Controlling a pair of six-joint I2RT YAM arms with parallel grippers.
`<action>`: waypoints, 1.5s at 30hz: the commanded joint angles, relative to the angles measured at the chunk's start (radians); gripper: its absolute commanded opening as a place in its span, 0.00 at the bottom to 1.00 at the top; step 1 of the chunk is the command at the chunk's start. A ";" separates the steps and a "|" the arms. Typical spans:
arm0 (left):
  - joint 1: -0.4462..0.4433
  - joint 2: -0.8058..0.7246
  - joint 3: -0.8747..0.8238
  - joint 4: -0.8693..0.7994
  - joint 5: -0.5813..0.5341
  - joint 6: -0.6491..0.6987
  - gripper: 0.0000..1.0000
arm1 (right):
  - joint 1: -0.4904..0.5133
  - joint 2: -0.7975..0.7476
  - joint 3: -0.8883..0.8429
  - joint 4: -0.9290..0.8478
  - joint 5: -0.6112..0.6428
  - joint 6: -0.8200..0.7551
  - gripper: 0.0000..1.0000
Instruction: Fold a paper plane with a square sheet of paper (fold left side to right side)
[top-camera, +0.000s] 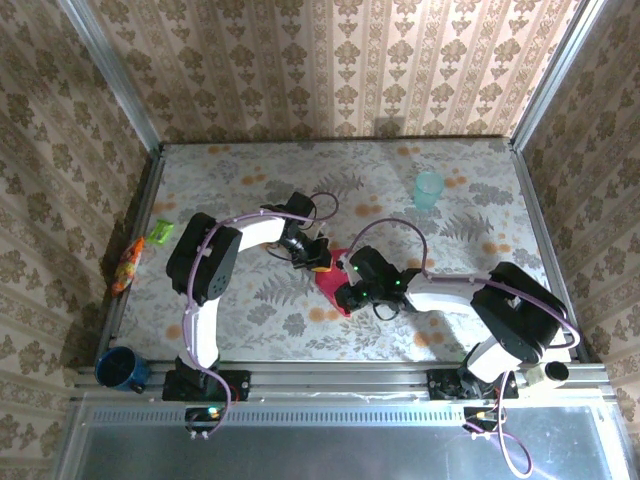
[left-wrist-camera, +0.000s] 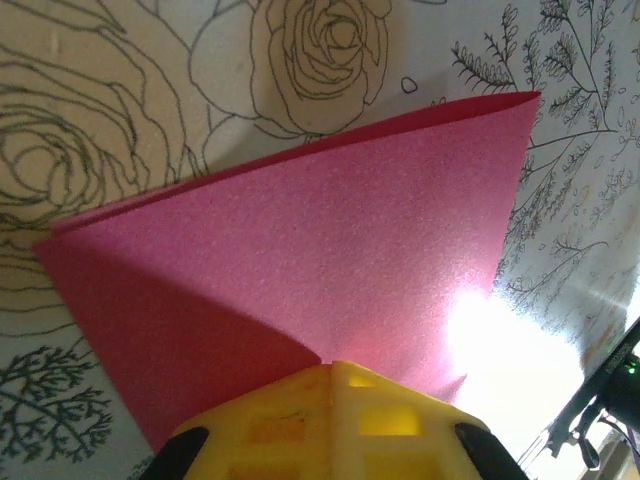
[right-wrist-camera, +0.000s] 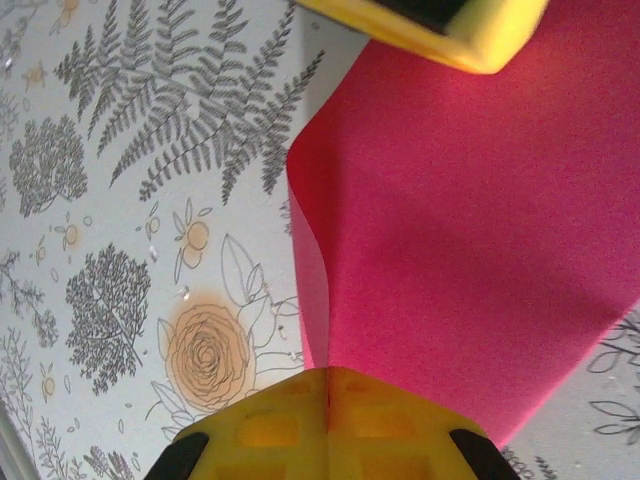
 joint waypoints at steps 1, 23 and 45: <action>-0.009 0.042 -0.005 -0.077 -0.085 0.035 0.06 | -0.018 0.016 0.038 -0.068 0.003 0.023 0.00; -0.016 0.047 0.010 -0.089 -0.098 0.032 0.05 | -0.035 0.071 0.069 -0.100 0.082 0.033 0.00; -0.019 0.044 0.008 -0.092 -0.107 0.029 0.05 | -0.033 0.050 0.042 -0.094 0.065 0.034 0.00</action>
